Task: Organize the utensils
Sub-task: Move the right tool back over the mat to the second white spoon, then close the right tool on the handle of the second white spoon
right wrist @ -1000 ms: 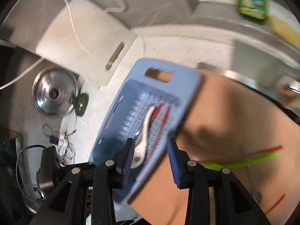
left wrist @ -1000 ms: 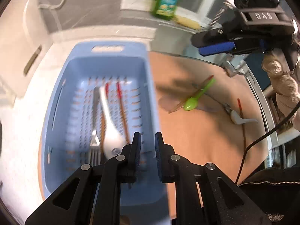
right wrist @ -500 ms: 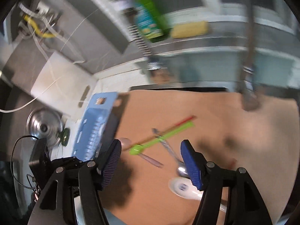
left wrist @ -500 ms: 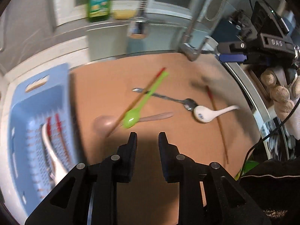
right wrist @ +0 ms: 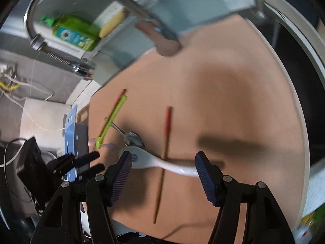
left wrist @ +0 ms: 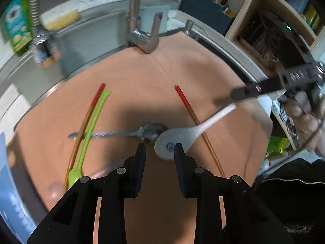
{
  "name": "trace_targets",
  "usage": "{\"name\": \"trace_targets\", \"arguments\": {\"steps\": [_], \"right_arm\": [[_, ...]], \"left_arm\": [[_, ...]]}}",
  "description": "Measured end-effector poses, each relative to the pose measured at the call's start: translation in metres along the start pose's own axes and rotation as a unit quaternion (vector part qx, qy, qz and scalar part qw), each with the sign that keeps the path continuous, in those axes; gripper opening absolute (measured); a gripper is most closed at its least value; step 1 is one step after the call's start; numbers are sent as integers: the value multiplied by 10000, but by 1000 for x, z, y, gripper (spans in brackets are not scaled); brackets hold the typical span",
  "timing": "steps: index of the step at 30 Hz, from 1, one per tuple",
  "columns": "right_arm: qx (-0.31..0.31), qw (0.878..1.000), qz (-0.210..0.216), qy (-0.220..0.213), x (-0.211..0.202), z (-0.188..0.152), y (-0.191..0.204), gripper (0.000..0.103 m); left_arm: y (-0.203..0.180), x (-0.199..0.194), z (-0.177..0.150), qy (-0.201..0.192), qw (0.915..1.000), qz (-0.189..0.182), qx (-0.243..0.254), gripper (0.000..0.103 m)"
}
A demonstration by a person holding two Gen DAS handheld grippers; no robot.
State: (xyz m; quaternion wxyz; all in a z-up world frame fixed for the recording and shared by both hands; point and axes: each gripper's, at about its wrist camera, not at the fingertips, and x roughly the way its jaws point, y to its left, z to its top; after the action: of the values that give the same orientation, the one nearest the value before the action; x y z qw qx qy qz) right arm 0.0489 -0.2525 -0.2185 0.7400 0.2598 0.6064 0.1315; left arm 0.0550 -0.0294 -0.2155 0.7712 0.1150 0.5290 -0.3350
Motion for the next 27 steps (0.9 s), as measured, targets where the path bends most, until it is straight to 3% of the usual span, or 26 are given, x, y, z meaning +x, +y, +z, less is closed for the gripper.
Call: {"name": "trace_targets", "arguments": {"steps": [5, 12, 18, 20, 22, 27], "right_arm": [[345, 9991, 135, 198, 11, -13, -18, 53], [940, 9936, 499, 389, 30, -16, -36, 53], [936, 9939, 511, 272, 40, 0, -32, 53], [893, 9943, 504, 279, 44, 6, -28, 53], [825, 9949, 502, 296, 47, 12, -24, 53], [800, 9950, 517, 305, 56, 25, -17, 53]], "left_arm": [[4, 29, 15, 364, 9990, -249, 53, 27], [-8, 43, 9, 676, 9962, -500, 224, 27], [-20, 45, -3, 770, 9948, -658, 132, 27], [-25, 42, -6, 716, 9959, -537, 155, 27], [-29, 36, -7, 650, 9972, -277, 236, 35], [-37, 30, -10, 654, 9974, -182, 237, 49]]}}
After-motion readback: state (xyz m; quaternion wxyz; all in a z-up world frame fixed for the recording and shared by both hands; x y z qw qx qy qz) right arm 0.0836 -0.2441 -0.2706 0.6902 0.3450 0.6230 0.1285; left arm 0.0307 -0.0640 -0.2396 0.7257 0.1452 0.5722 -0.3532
